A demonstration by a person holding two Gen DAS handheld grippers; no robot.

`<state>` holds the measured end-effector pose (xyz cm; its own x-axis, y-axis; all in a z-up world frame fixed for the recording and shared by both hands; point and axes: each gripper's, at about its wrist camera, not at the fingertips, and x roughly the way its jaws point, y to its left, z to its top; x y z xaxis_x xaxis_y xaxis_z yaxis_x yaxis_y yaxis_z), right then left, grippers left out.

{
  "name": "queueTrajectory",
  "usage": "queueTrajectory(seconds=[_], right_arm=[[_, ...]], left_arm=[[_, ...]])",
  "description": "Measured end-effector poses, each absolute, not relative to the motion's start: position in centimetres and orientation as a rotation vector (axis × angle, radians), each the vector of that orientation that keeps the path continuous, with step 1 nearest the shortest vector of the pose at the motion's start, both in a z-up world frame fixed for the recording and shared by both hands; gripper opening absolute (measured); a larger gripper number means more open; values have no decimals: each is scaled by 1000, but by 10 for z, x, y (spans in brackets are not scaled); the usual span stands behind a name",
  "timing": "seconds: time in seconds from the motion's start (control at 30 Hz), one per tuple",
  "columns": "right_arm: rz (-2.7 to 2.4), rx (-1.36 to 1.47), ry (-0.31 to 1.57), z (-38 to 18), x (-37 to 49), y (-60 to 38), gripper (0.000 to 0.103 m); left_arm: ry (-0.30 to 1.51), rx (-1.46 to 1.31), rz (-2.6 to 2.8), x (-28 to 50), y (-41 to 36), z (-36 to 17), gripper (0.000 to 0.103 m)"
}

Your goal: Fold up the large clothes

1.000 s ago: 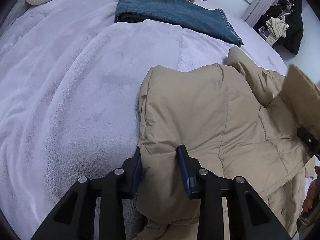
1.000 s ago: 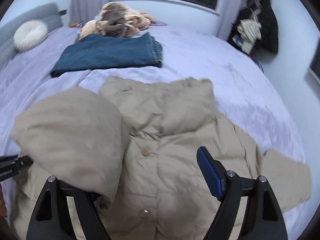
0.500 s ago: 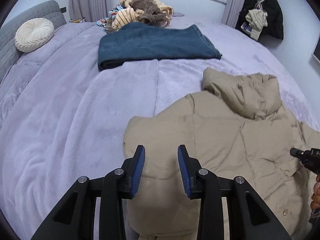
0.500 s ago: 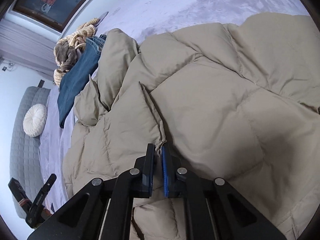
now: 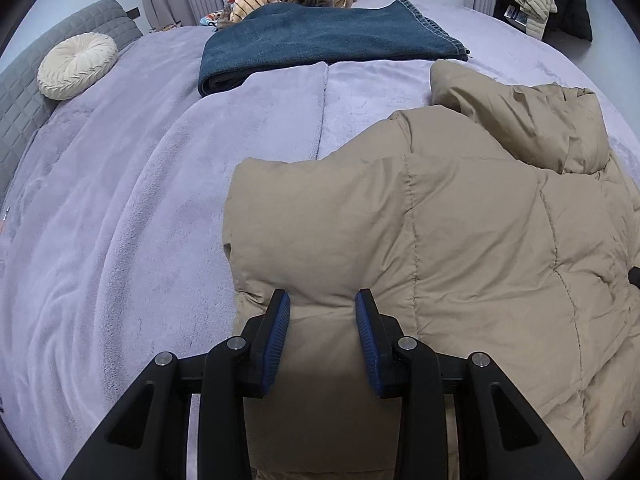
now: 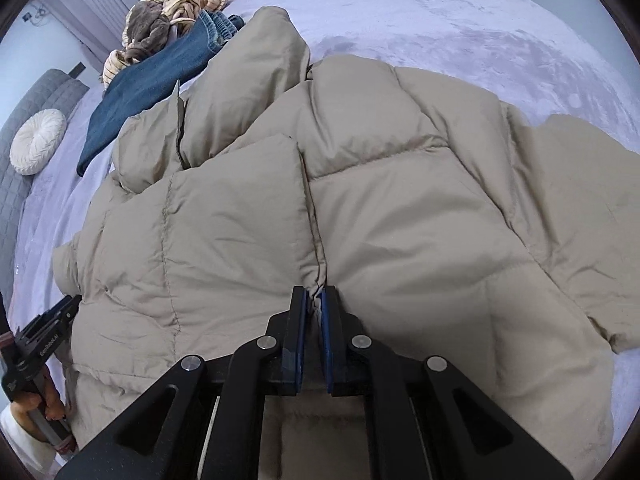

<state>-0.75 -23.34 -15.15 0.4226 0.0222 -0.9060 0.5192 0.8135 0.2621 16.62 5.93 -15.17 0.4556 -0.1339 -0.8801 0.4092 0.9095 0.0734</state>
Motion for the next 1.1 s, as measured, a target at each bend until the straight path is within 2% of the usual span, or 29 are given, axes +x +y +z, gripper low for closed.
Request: queueTrajectory(seconds=[0.03, 0.17, 0.2, 0.23, 0.27, 0.3, 0.33, 0.4, 0.6, 0.63, 0.7, 0.8, 0.9, 0.93, 1.0, 1.1], right_arm=[[-323, 568, 1102, -148, -13, -235, 9], [-308, 641, 1083, -134, -42, -251, 13], [-307, 676, 1073, -131, -51, -256, 17], [-309, 711, 1062, -127, -62, -263, 27], [-316, 737, 1051, -124, -71, -269, 33], [-332, 764, 1037, -120, -84, -276, 42], [-345, 778, 1027, -117, -93, -281, 44], [-376, 818, 1012, -112, -115, -297, 45], [-487, 909, 958, -104, -184, -346, 61], [-504, 921, 952, -104, -193, -354, 64], [-543, 973, 929, -107, -218, -373, 68], [-609, 1044, 874, -113, -257, -404, 81], [-681, 1126, 802, -122, -291, -434, 84], [-699, 1169, 764, -127, -303, -445, 94], [-714, 1269, 677, -138, -322, -466, 103], [-719, 1422, 543, -154, -343, -498, 103]], left_arm=[[1049, 300, -332, 164, 59, -147, 37], [1040, 321, -336, 144, 50, -122, 37], [1037, 324, -348, 137, 46, -116, 37], [1037, 324, -366, 129, 40, -110, 39], [1043, 323, -385, 120, 32, -105, 62], [1044, 314, -398, 111, 25, -100, 76], [1032, 299, -413, 100, 16, -95, 86], [1033, 293, -463, 81, -5, -88, 86], [1109, 255, -580, 33, -76, -88, 87], [1112, 255, -591, 26, -86, -89, 103], [1102, 254, -606, 12, -106, -89, 103], [1106, 274, -633, -5, -136, -90, 103], [1153, 299, -664, -14, -162, -95, 103], [1164, 301, -664, -16, -167, -96, 103], [1176, 318, -653, -19, -179, -102, 103], [1230, 340, -639, -19, -190, -114, 103]])
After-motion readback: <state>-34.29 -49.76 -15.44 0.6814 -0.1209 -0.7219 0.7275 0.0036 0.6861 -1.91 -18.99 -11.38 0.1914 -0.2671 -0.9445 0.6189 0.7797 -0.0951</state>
